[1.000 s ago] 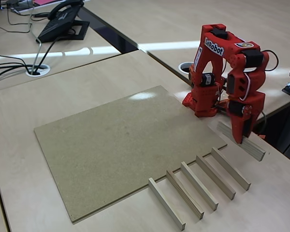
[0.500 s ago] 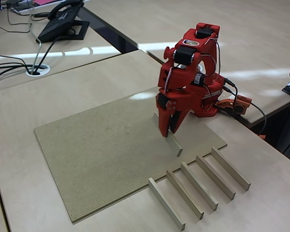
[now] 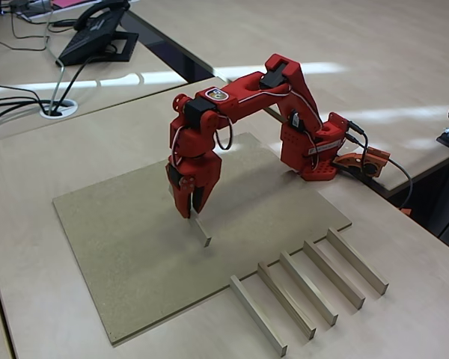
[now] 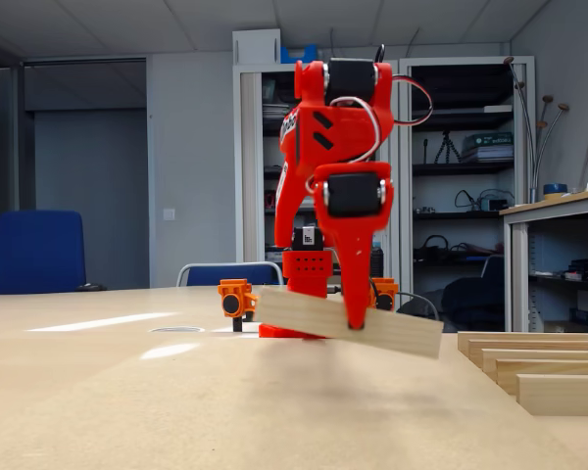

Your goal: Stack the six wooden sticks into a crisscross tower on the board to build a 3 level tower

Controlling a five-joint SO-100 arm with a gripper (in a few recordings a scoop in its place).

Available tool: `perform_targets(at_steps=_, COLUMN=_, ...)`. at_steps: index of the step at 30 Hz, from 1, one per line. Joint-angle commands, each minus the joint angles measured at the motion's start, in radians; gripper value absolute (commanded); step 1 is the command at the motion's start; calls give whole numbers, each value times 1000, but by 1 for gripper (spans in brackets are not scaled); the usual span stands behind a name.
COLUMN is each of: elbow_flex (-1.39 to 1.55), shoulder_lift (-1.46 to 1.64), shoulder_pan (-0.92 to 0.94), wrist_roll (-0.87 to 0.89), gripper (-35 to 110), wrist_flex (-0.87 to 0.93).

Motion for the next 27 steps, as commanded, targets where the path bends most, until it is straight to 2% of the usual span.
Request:
perform_targets(at_steps=1, elbow_flex=-72, shoulder_lift=-29, shoulder_pan=18, wrist_roll=-5, gripper=0, wrist_flex=23)
perform_targets(at_steps=18, elbow_flex=-202, shoulder_lift=-222, shoulder_pan=100, wrist_roll=-67, gripper=0, wrist_flex=41)
perform_targets(at_steps=27, elbow_flex=-206, shoulder_lift=-247, shoulder_pan=94, wrist_roll=-55, gripper=14, wrist_flex=55)
